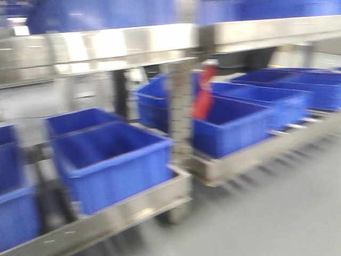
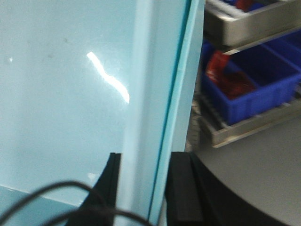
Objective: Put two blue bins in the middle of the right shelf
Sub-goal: 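Hold the light-blue bin with both grippers while driving past the red table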
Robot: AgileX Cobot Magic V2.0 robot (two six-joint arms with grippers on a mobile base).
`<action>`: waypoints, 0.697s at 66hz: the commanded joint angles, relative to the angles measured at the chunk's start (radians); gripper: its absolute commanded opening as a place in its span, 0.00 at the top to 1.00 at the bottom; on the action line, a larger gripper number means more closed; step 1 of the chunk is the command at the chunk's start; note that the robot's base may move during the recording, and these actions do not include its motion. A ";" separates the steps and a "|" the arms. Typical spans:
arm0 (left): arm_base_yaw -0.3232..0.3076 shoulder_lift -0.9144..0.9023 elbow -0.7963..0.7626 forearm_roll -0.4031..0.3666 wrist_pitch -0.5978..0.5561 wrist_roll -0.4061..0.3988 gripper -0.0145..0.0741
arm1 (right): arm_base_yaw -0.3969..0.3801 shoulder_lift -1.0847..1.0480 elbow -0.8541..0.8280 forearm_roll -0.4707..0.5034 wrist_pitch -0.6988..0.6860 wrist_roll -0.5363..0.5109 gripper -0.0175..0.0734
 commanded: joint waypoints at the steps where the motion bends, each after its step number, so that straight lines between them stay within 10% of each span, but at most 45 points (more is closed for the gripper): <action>1: -0.007 -0.019 -0.017 -0.074 -0.094 0.018 0.96 | -0.001 -0.016 -0.017 0.031 -0.083 -0.001 0.98; 46: -0.007 -0.019 -0.017 -0.074 -0.094 0.018 0.96 | -0.001 -0.016 -0.017 0.031 -0.083 -0.001 0.98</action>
